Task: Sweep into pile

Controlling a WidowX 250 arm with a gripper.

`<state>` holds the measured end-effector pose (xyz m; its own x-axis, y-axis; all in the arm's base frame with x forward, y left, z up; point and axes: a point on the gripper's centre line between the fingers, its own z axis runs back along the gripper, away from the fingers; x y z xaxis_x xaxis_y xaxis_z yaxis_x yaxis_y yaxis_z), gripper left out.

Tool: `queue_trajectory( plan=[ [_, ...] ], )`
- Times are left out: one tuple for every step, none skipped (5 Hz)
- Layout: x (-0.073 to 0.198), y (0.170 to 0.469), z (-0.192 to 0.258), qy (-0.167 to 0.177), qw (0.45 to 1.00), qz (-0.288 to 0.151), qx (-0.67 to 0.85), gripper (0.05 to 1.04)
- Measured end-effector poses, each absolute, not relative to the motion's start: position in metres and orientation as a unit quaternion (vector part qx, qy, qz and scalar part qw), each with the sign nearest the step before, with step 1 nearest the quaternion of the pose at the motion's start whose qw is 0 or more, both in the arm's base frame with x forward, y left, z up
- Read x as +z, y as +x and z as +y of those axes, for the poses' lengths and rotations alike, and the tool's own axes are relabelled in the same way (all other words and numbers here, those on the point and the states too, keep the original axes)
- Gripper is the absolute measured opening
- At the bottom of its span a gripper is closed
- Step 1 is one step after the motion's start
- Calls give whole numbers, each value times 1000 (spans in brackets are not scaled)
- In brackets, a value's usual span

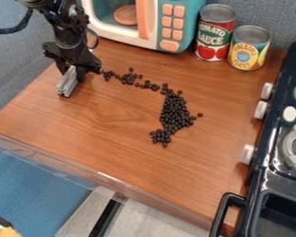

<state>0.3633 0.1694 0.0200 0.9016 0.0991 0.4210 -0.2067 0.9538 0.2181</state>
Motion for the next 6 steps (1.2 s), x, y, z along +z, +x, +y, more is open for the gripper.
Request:
queue_trajectory(
  plan=[
    [18,356,156,112,970,-208,62,394],
    [18,346,131,107,969,-224,3,394],
    [15,340,118,115,964,-239,-23,394],
    [14,338,113,123,960,-248,-37,394],
    [14,339,111,124,958,-255,-49,394],
    [13,344,109,111,960,-253,-50,394]
  ],
)
